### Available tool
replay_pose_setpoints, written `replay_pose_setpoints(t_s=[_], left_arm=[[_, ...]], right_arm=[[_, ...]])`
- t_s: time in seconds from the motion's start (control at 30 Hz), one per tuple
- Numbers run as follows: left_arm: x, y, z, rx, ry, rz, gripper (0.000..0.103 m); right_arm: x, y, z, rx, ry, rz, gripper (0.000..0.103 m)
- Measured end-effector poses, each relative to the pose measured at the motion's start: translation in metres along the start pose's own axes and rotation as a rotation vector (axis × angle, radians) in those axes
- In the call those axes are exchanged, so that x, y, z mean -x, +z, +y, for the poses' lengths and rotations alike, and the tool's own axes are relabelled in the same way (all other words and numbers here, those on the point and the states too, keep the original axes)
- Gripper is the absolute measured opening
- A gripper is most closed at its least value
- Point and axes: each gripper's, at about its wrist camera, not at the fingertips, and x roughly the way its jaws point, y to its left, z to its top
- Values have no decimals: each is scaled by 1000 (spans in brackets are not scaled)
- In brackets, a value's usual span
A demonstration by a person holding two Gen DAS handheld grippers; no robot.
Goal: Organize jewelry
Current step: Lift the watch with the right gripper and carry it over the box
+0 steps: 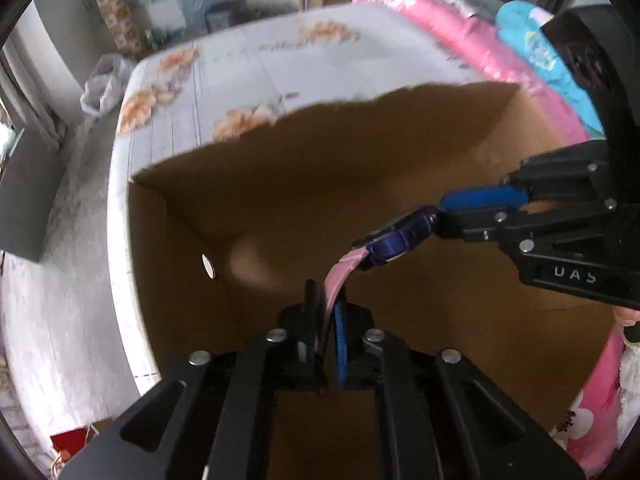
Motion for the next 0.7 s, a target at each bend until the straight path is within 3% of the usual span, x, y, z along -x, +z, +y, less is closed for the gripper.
replay_pose_setpoints(t_s=[0.07,0.33,0.37,0.7], left_arm=[[-3,1,4,-4,3,7,14],[17,3,3,19,15,-92,33],[21,1,3,20,22,-110,39],[75,-38,8,54,44,-279,64]], right_arm=[[-7,6,-8,-18,-3,6,23],[5,-3,-17,-52,-32,-70,29],[10,-5,-16,-57,-29,-80,29],[54,-30,2,-56,-40,-215,33]])
